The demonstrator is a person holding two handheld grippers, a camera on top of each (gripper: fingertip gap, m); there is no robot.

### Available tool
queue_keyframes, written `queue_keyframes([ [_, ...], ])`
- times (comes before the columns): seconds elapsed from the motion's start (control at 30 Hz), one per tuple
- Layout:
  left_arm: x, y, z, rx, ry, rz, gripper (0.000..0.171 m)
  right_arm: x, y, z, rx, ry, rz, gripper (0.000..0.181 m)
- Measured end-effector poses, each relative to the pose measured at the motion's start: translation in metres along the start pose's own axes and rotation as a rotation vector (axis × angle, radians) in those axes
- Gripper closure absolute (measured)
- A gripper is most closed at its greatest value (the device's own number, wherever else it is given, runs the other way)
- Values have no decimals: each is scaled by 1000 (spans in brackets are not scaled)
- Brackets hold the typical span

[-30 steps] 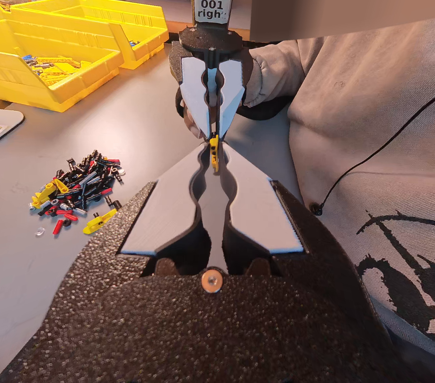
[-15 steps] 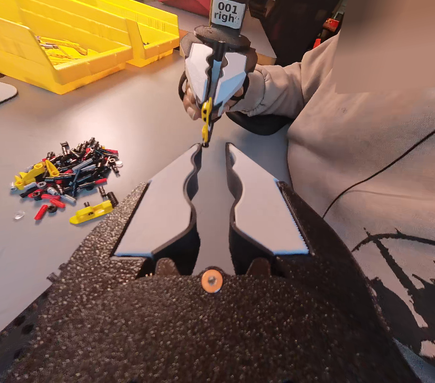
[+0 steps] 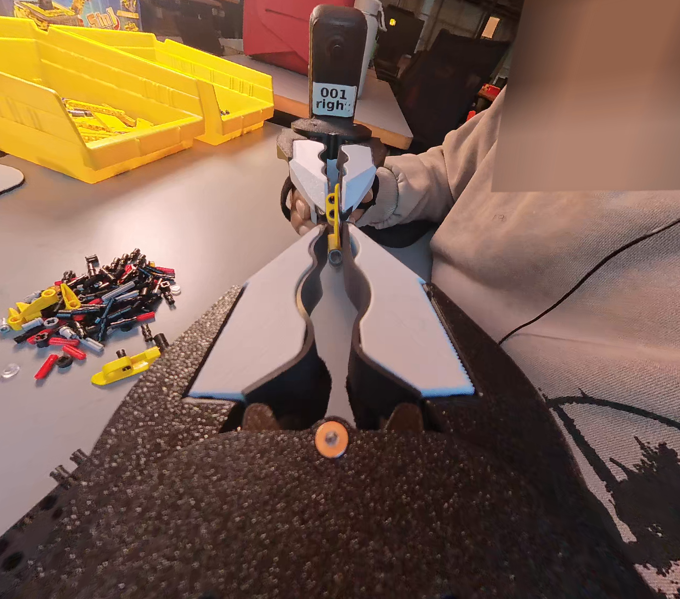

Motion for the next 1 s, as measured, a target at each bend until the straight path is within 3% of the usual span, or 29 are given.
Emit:
queue_keyframes([
  [0.07,-4,-7,-6,58,-16,-20,165,0,2,-2,-5,-3,4,181],
  [0.13,-31,-44,-61,305,-100,-106,167,14,4,-27,41,70,59,181],
  [0.2,-26,-39,-66,264,-151,0,165,18,10,-36,12,123,51,181],
  [0.33,-15,-25,-35,176,-96,34,166,15,9,-4,-22,92,19,178],
  [0.4,-14,-14,-26,101,-119,105,166,10,3,8,-33,72,-7,157],
  [0.47,-8,-6,-16,59,-91,126,166,6,-2,14,-40,68,-22,152],
  [0.57,-2,6,-5,-18,-91,196,165,4,6,16,-122,83,-61,156],
  [0.63,0,10,-2,-38,-80,205,165,-1,9,16,-151,73,-95,170],
  [0.87,4,30,5,-181,-68,310,166,-4,27,12,-353,65,-264,177],
  [1.0,5,26,4,-162,-66,298,166,-6,25,14,-355,78,-273,179],
])
Point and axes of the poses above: each gripper's, where its closed fingertips meet, z out along the fingers, y out of its underside, x = y × z across the jaws, the point moved 2 cm from there along -z, back along the fingers, and after that the axes turned 3 degrees about -y, right-handed, at the moved point
